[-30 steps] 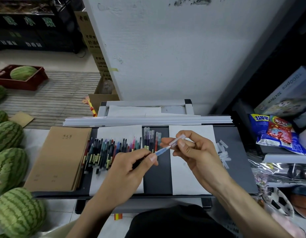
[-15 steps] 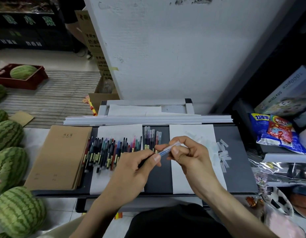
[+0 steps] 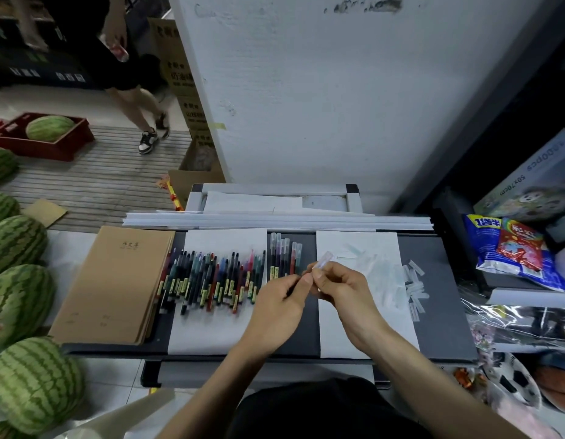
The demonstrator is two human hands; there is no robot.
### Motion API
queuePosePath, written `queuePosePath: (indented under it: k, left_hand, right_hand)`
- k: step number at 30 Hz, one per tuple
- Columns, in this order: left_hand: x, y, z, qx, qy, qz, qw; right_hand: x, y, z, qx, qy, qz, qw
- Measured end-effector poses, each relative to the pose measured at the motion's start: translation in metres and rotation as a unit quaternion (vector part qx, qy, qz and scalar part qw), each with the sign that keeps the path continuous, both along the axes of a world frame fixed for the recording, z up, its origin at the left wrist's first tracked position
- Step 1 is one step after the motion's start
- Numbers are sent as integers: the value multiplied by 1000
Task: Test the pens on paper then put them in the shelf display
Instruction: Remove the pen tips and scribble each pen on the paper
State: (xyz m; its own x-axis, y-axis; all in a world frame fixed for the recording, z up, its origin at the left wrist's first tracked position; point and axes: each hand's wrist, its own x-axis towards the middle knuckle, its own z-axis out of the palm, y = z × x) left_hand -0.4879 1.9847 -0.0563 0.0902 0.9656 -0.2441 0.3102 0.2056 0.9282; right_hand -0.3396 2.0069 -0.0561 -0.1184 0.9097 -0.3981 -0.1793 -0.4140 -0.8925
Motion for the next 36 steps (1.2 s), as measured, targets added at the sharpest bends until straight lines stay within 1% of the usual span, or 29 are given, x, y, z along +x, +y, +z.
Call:
queuePosePath:
  k: [2,4,6,9,12,14,16,19,24,27,29,31,34,36]
  left_hand:
    - [-5,0,-13,-27,18,-20,999]
    - [-16,-1,-29,-37,90,-51,994]
    - [-34,1,-45,-49,166,-57,983]
    - [-72,11,-64,-73,239,-8,968]
    - [-109,26,-74,-70,331,67,938]
    - [-124,33,-77,-79,375,94,919]
    - [-129,37,-80,-93,413,89,902]
    - [-130,42,-86,-98,428,82,895]
    - [-126,47,-84,-115,442,59,887]
    - [-124,47,-83,-121,448,52,884]
    - [-124,46,-83,-122,443,53,887]
    - [-125,45,-84,-127,433,57,891]
    - [-129,40,-83,-126,410,85,899]
    - [-130,33,-81,-121,401,99,903]
  right_hand:
    - [2,9,-14,-27,-24,22,999]
    - [4,22,-28,-52,-69,36,996]
    - [5,39,-44,-70,-127,37,989]
    - [7,65,-66,-85,-230,48,968]
    - [7,86,-84,-81,-344,89,931]
    - [4,95,-94,-81,-394,110,909]
    - [0,100,-101,-77,-429,119,892]
    - [-9,102,-106,-63,-453,112,882]
    - [-15,106,-107,-48,-471,94,876]
    - [-11,105,-105,-40,-475,100,873]
    - [0,101,-101,-20,-491,106,865]
    - [19,96,-96,14,-535,113,837]
    - [58,88,-93,71,-623,125,768]
    - [84,84,-95,103,-662,135,730]
